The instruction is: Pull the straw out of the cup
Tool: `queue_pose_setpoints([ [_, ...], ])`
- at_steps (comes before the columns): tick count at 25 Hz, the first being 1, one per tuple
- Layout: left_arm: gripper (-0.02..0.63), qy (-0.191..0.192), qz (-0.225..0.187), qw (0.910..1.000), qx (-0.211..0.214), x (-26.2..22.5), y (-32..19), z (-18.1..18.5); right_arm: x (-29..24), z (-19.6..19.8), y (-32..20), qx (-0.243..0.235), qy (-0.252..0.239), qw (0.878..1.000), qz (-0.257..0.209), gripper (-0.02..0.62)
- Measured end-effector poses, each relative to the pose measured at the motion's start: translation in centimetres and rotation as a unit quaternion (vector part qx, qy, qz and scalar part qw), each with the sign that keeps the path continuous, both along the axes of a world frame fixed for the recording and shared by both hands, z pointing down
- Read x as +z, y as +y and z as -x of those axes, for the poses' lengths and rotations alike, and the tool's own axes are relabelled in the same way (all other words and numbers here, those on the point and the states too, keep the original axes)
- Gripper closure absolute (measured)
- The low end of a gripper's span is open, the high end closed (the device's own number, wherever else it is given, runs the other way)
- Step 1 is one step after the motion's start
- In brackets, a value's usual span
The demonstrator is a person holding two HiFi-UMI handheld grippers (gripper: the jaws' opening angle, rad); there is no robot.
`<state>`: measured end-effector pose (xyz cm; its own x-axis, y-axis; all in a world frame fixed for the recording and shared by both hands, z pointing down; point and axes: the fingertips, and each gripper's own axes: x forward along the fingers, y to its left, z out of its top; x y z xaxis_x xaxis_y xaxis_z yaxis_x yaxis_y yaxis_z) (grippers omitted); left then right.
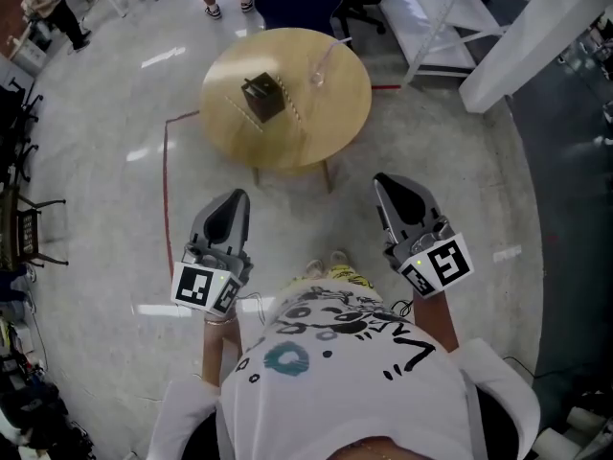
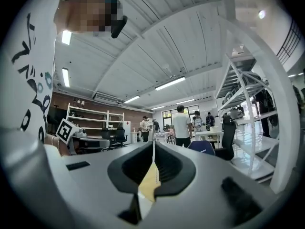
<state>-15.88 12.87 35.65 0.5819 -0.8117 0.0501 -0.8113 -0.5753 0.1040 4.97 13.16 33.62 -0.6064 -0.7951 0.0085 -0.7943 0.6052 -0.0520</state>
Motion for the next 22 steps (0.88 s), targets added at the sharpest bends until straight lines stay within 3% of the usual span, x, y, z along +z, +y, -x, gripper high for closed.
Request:
queue_pose_setpoints([
  [22, 0.588, 0.012, 0.014, 0.9997, -0.015, 0.0, -10.7, -2.7, 0.9, -2.4, -11.7, -0.018, 0.005, 1.000, 0.022, 0.566],
])
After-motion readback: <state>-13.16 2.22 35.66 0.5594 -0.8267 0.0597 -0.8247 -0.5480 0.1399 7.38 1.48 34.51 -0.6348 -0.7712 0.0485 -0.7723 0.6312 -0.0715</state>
